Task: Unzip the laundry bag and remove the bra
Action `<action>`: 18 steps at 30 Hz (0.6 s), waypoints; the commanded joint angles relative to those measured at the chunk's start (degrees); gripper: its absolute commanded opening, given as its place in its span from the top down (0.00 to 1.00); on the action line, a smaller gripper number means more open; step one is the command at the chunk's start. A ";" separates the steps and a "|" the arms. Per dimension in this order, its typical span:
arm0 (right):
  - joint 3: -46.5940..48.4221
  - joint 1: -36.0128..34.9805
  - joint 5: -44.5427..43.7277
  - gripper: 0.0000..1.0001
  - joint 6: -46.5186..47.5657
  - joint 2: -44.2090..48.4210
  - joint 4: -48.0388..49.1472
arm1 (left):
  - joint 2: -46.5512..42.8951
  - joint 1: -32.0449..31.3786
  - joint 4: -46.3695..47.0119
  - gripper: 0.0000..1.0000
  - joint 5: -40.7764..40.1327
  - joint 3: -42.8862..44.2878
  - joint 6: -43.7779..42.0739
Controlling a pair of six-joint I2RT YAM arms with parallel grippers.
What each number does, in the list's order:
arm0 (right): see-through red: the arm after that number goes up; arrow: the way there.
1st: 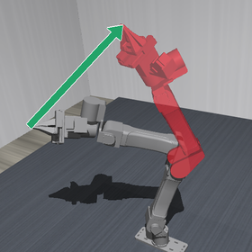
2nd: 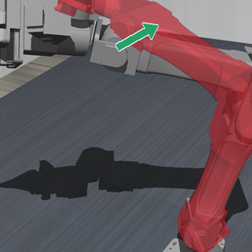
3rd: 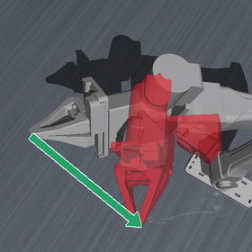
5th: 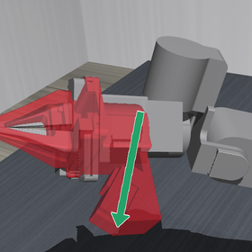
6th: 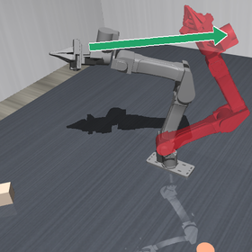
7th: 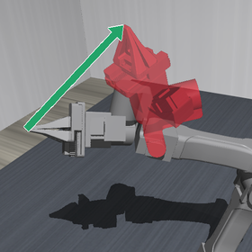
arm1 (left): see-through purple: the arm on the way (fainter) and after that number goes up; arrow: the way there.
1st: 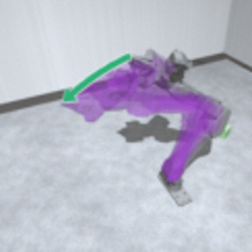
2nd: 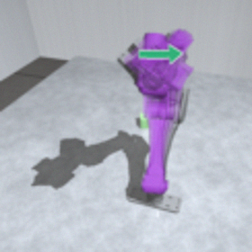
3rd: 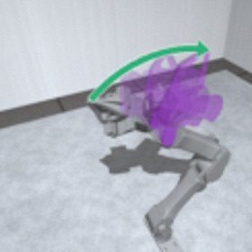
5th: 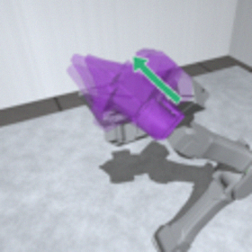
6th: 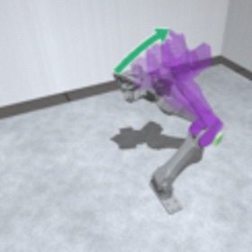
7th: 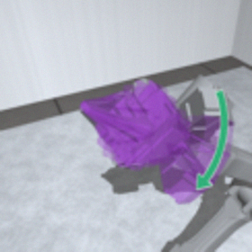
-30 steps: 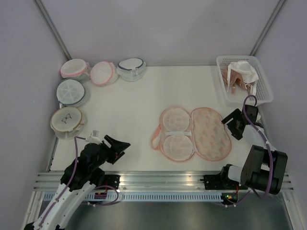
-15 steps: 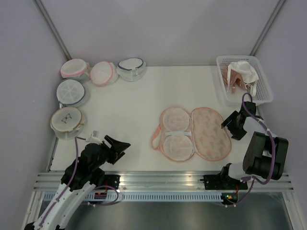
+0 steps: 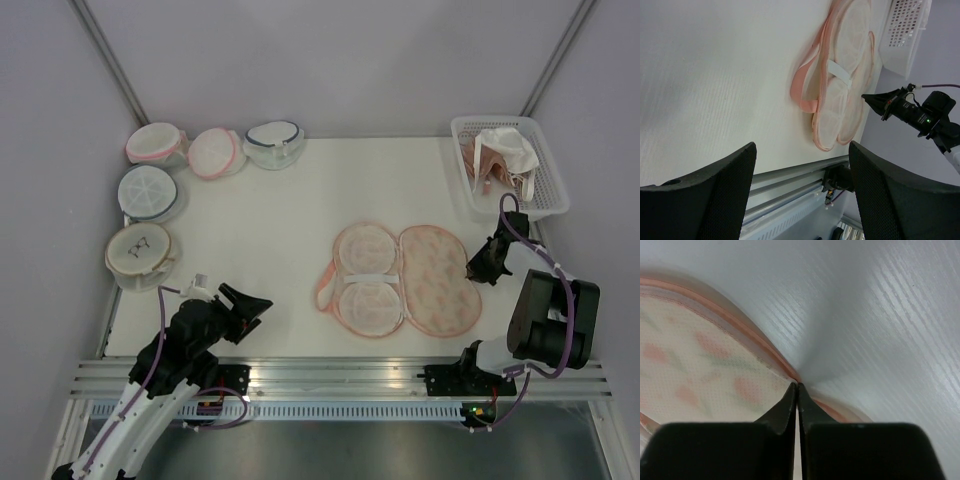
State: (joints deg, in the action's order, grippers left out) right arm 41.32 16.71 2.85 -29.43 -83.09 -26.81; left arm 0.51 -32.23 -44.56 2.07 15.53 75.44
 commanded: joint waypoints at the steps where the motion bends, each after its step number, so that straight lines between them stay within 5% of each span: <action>1: 0.08 -0.45 0.84 1.00 0.07 1.51 -0.53 | -3.15 -0.11 -0.01 0.21 0.75 -0.41 1.38; 11: 5.17 -3.78 9.71 1.00 -1.59 13.21 -1.14 | -3.15 -0.03 -0.09 0.21 1.36 -0.24 1.47; 18: 12.90 -21.40 20.88 1.00 -2.65 11.64 -0.26 | -3.15 -0.03 -0.01 0.21 1.45 0.55 1.38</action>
State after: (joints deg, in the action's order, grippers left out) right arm 49.41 2.90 16.80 -31.31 -70.02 -27.44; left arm 0.51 -32.23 -44.56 2.15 15.53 75.57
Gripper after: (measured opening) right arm 0.007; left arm 0.790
